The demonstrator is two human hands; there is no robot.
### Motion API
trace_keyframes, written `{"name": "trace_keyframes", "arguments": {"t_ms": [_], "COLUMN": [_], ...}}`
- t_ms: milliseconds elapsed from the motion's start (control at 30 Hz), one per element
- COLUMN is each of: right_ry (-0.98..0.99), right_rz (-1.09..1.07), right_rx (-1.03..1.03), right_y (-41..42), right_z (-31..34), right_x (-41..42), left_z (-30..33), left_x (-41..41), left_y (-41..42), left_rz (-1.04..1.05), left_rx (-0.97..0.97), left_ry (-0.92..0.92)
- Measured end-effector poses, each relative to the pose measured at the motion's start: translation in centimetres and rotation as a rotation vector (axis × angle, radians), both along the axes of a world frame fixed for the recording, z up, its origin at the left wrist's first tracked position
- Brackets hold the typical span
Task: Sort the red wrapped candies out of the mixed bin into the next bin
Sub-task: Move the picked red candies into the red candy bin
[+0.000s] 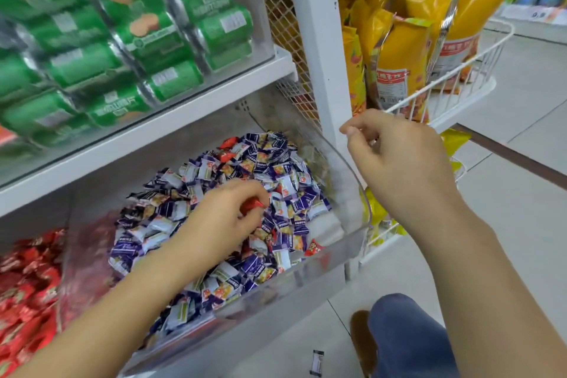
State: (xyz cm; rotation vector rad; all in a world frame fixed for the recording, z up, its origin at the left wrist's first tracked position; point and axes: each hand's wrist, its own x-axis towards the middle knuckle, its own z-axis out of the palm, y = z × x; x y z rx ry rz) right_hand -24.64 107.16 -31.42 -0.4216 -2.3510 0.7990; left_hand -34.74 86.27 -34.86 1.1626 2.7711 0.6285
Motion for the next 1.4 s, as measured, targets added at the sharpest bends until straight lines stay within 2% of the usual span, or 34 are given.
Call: {"name": "trace_keyframes", "arguments": {"t_ms": [67, 133, 200, 267, 333, 367, 500, 600, 667, 800, 833, 1000, 1067, 1133, 1300, 1400], "right_ry": [0.169, 0.141, -0.168, -0.598, -0.949, -1.062, -1.293, -1.407, -1.358, -0.931, -0.89, -0.895, -0.862, -0.873, -1.013, -1.04], "right_rz": [0.056, 0.175, 0.304, 0.37, 0.404, 0.42, 0.404, 0.406, 0.388, 0.36, 0.4, 0.627, 0.686, 0.71, 0.499, 0.375], "right_rx": [-0.012, 0.023, 0.15, 0.335, 0.41, 0.419, 0.413, 0.368, 0.354, 0.217, 0.181, 0.252, 0.212, 0.232, 0.547, 0.569], "right_y": [-1.4, -3.2, -5.1, -6.3, -6.7, -6.8, -7.2, -7.2, -6.6, -6.3, -7.0, -10.0, -10.1, -10.1, -7.9, -5.9], "right_z": [0.7, 0.8, -0.2, -1.4, -2.1, -2.4, -4.8, -5.3, -4.2, -2.4, -2.5, -5.1, -5.6, -5.9, -6.5, -6.5], "right_x": [0.0, -0.5, -1.2, -1.8, -2.4, -2.9, -5.4, -6.1, -6.0, -6.5, -6.8, -7.5, -7.6, -7.4, -6.9, -6.5], "left_z": [0.7, 1.0, 0.8, 0.3, -0.1, -0.2, 0.7, 0.6, 0.3, 0.2, 0.2, -0.2, -0.7, -0.9, -0.4, -0.1], "left_x": [0.7, 1.2, 1.6, 2.1, 2.4, 2.4, 1.9, 1.8, 1.9, 2.3, 2.3, 2.0, 1.8, 1.7, 1.3, 1.3], "left_y": [-2.0, -3.5, -4.6, -5.7, -6.7, -7.1, -7.9, -8.0, -8.1, -6.9, -6.4, -3.9, -3.6, -3.6, -5.0, -6.7], "left_rz": [0.147, 0.255, 0.333, 0.398, 0.42, 0.431, 0.494, 0.495, 0.464, 0.365, 0.329, 0.155, 0.146, 0.175, 0.267, 0.335], "left_rx": [0.118, 0.221, 0.271, 0.28, 0.277, 0.29, 0.359, 0.287, 0.237, 0.153, 0.116, -0.193, -0.395, -0.518, -0.594, -0.571], "left_ry": [-0.031, -0.062, -0.055, -0.037, 0.0, 0.008, 0.024, -0.012, -0.048, -0.057, -0.067, -0.098, -0.088, -0.064, -0.027, -0.014]}}
